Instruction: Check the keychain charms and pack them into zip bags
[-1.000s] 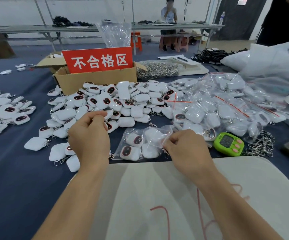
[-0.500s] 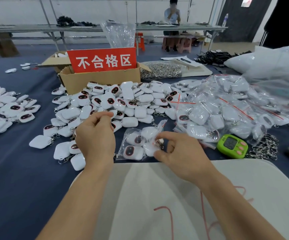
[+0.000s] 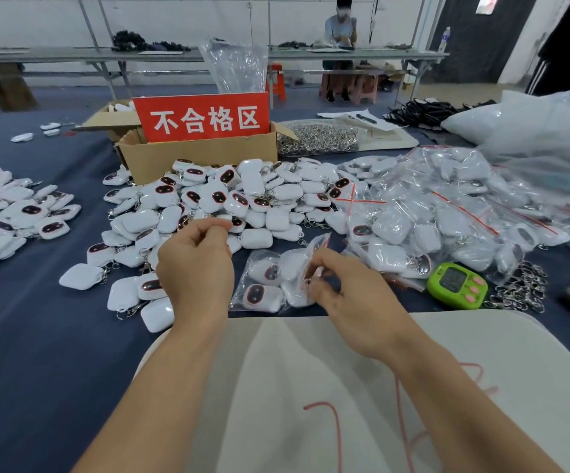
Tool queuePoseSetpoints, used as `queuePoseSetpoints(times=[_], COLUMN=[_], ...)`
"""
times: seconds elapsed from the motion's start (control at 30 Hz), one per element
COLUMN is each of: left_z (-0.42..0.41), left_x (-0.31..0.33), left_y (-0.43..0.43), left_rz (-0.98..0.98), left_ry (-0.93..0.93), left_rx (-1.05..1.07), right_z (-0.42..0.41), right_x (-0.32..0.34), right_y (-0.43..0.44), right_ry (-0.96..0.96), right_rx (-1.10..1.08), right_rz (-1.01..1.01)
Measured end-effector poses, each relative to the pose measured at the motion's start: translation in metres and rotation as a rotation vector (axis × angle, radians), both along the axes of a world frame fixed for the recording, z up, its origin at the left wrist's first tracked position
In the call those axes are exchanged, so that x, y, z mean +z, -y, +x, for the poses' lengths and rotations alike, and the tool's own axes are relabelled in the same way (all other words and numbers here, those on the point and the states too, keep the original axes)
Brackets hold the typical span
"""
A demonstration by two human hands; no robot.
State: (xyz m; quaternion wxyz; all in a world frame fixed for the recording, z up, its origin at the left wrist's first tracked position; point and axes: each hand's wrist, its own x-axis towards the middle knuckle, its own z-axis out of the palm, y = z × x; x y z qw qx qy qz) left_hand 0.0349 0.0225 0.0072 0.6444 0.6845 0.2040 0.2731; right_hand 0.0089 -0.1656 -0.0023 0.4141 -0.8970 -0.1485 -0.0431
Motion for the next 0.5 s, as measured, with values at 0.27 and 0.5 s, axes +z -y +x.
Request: queuePoseSetpoints(times=[0.27,0.5], left_z=[0.0009,0.0021], left_x=[-0.0002,-0.0072], left_y=[-0.0001,-0.0081], left_rz=[0.044,0.413], left_ry=[-0.014,-0.15], left_rx=[-0.002,-0.018], right_z=[0.0005,-0.0046], right_x=[-0.001,0.0041], right_y=[0.0074,0.0077], right_ry=[0.047,0.168], right_rx=[-0.145,-0.287], right_rz=[-0.132,-0.019])
